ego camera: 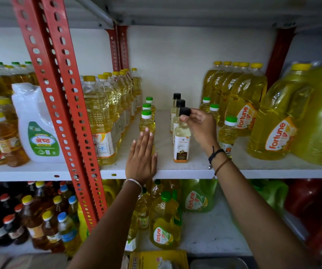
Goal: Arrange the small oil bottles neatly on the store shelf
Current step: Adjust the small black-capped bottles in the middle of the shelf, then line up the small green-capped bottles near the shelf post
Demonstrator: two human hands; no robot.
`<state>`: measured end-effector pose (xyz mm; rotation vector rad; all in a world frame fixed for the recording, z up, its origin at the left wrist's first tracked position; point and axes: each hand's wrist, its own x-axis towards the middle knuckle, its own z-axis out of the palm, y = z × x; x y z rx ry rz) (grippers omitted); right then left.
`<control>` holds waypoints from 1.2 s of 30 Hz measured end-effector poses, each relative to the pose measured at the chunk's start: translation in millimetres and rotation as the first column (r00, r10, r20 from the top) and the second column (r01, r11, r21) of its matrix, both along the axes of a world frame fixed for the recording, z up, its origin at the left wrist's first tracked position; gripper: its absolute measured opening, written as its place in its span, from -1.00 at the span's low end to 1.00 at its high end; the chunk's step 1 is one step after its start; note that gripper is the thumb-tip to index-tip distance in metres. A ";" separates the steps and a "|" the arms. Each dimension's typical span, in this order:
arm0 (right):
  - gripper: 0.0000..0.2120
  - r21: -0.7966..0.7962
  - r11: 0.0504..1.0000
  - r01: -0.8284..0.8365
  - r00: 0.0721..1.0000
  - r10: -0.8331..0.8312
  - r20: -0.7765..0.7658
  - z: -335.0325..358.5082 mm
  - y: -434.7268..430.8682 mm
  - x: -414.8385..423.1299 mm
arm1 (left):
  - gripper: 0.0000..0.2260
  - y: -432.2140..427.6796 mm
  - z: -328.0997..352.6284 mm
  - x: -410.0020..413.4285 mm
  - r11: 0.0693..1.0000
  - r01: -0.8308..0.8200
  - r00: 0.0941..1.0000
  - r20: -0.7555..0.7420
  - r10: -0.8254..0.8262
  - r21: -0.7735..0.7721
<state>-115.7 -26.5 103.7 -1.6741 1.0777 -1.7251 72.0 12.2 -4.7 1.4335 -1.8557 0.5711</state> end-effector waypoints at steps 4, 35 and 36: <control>-0.71 -0.016 1.000 0.011 0.999 -0.011 -0.031 0.0 12.8 -3.5 | -0.46 0.3 -0.2 -0.2 1.000 0.001 1.000 -0.006 -0.001 0.005; -0.67 -0.360 0.933 0.016 0.991 -0.062 -0.116 -7.7 77.1 48.4 | -0.46 26.4 22.0 65.5 0.982 -0.129 0.992 -0.020 0.127 -0.135; -0.67 -0.318 0.948 -0.006 0.992 -0.035 -0.123 -9.4 74.8 55.5 | -0.46 26.5 22.7 69.8 0.980 -0.142 0.990 -0.015 0.141 -0.138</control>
